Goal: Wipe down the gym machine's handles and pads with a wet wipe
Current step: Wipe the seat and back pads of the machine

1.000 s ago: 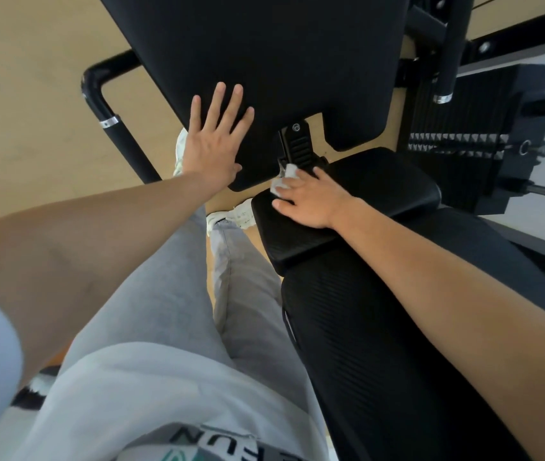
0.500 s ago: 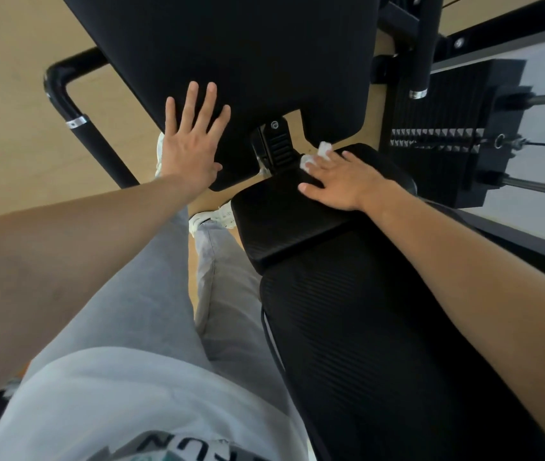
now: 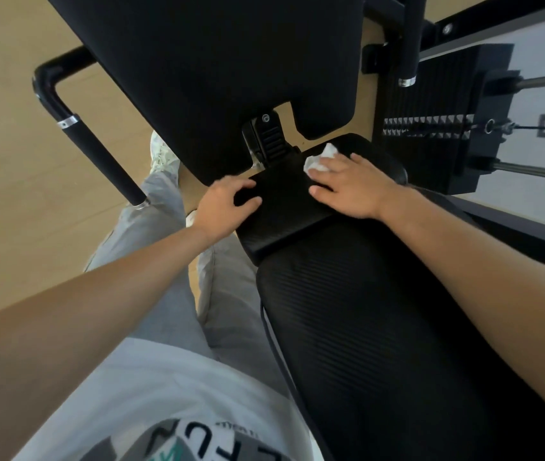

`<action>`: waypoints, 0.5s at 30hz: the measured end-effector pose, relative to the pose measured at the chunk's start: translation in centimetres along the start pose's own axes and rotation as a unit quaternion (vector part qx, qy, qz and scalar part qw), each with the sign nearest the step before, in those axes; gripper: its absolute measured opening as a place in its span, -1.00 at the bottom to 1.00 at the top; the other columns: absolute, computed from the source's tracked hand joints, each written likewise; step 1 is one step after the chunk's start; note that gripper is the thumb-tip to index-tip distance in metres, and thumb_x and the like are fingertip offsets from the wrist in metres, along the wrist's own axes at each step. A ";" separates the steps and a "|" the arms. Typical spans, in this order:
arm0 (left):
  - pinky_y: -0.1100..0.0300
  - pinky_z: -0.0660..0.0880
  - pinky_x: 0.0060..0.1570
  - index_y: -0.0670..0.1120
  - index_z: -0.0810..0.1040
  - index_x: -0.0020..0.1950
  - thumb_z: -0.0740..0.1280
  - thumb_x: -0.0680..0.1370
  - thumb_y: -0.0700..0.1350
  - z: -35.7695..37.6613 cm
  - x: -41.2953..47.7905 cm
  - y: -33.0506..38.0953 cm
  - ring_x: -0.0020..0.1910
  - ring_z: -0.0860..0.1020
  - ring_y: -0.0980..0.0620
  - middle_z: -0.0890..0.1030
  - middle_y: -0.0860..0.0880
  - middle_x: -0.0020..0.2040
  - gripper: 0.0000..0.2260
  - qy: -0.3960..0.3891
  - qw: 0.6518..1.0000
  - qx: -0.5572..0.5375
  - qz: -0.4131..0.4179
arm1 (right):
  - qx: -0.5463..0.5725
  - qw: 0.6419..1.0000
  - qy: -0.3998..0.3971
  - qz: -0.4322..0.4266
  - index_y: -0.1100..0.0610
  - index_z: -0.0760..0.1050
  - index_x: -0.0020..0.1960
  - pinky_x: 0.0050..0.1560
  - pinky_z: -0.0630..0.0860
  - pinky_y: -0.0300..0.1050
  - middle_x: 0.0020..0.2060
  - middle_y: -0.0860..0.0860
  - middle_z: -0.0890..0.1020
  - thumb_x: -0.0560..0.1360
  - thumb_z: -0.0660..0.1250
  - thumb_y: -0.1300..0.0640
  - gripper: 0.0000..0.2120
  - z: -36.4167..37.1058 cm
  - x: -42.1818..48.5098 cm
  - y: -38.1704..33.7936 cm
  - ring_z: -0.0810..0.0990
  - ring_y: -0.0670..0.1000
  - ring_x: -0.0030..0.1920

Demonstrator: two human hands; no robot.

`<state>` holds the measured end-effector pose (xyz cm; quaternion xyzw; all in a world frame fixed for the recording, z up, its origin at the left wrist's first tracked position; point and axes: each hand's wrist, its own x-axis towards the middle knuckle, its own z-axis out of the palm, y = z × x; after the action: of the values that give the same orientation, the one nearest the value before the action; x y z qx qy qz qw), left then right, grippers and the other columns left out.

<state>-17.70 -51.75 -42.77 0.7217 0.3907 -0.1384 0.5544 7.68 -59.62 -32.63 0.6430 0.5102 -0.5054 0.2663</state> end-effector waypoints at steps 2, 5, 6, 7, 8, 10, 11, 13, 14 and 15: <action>0.13 0.39 0.36 -0.02 0.58 0.39 0.39 0.61 0.07 0.6 -0.6 -0.1 0.36 0.48 0.04 0.58 0.00 0.35 -0.62 0.004 0.998 -0.051 -0.030 | 0.009 0.999 -0.011 -0.043 -0.07 0.14 0.63 0.61 -0.11 0.10 0.64 -0.01 0.15 0.70 0.03 -0.16 -0.48 0.6 0.0 -2.5 0.02 0.03 0.64; 0.10 0.41 0.39 -0.01 0.59 0.39 0.41 0.60 0.07 0.8 -0.8 -0.5 0.37 0.49 0.08 0.58 0.03 0.36 -0.63 0.011 0.997 -0.071 -0.029 | 0.039 0.997 -0.019 -0.071 -0.05 0.11 0.63 0.61 -0.08 0.02 0.62 0.03 0.21 0.68 0.13 -0.09 -0.45 1.3 0.0 -4.7 0.11 0.00 0.62; 0.10 0.40 0.40 0.00 0.59 0.39 0.41 0.60 0.07 0.8 -0.8 -0.7 0.38 0.48 0.10 0.57 0.03 0.38 -0.62 0.007 0.997 -0.079 -0.026 | 0.032 0.997 -0.019 -0.073 -0.05 0.11 0.63 0.60 -0.09 0.01 0.62 0.02 0.20 0.68 0.12 -0.08 -0.46 1.2 0.0 -4.5 0.11 -0.01 0.62; 0.11 0.40 0.40 0.00 0.58 0.39 0.41 0.60 0.08 0.8 -0.8 -1.0 0.39 0.47 0.12 0.56 0.04 0.39 -0.62 0.001 0.996 -0.088 -0.026 | 0.020 0.997 -0.017 -0.069 -0.06 0.10 0.63 0.60 -0.10 0.02 0.63 0.00 0.18 0.69 0.11 -0.08 -0.46 0.9 0.1 -3.8 0.08 -0.02 0.63; 0.12 0.38 0.39 0.02 0.58 0.40 0.41 0.60 0.09 0.8 -0.8 -1.3 0.39 0.46 0.14 0.55 0.06 0.40 -0.62 -0.006 0.995 -0.098 -0.028 | 0.005 0.998 -0.015 -0.056 -0.07 0.10 0.64 0.60 -0.11 0.05 0.63 -0.02 0.15 0.70 0.08 -0.08 -0.48 0.6 0.2 -2.7 0.05 -0.02 0.63; 0.13 0.36 0.39 0.04 0.58 0.40 0.42 0.59 0.12 0.9 -0.8 -1.8 0.41 0.44 0.15 0.54 0.09 0.42 -0.60 -0.013 0.993 -0.112 -0.032 | -0.029 0.999 -0.013 -0.009 -0.07 0.12 0.63 0.60 -0.11 0.11 0.64 -0.02 0.13 0.72 0.02 -0.09 -0.51 -0.2 0.4 0.1 0.01 0.03 0.64; 0.13 0.35 0.39 0.05 0.58 0.40 0.42 0.58 0.13 0.9 -0.8 -2.0 0.42 0.44 0.15 0.53 0.10 0.42 -0.59 -0.015 0.993 -0.116 -0.032 | -0.042 0.999 -0.012 0.015 -0.06 0.15 0.62 0.60 -0.11 0.13 0.64 0.00 0.15 0.72 -0.01 -0.10 -0.52 -0.5 0.5 1.1 0.00 0.06 0.64; 0.13 0.34 0.40 0.07 0.57 0.40 0.42 0.58 0.15 1.0 -0.9 -2.3 0.43 0.43 0.14 0.53 0.11 0.43 -0.59 -0.018 0.992 -0.124 -0.035 | -0.057 0.998 -0.006 0.032 -0.02 0.24 0.59 0.60 -0.08 0.16 0.62 0.04 0.20 0.72 -0.02 -0.10 -0.53 -0.6 0.5 1.3 0.03 0.09 0.64; 0.12 0.34 0.41 0.07 0.57 0.40 0.42 0.57 0.15 0.9 -0.9 -2.4 0.43 0.43 0.14 0.52 0.11 0.43 -0.58 -0.020 0.991 -0.125 -0.037 | -0.052 0.998 -0.003 0.021 0.00 0.27 0.58 0.60 -0.07 0.16 0.61 0.04 0.23 0.72 -0.01 -0.09 -0.53 -0.5 0.5 0.3 0.06 0.09 0.63; 0.10 0.35 0.41 0.08 0.57 0.40 0.42 0.57 0.16 1.0 -0.8 -2.4 0.43 0.43 0.14 0.52 0.12 0.43 -0.58 -0.021 0.991 -0.125 -0.039 | -0.041 0.999 -0.004 0.000 0.01 0.29 0.57 0.60 -0.05 0.16 0.60 0.03 0.25 0.72 -0.01 -0.09 -0.53 -0.2 0.4 -1.2 0.10 0.07 0.62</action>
<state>-19.72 -52.77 -44.23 0.6280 0.4205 -0.1253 0.6427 6.66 -58.86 -32.69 0.6295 0.5296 -0.4865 0.2940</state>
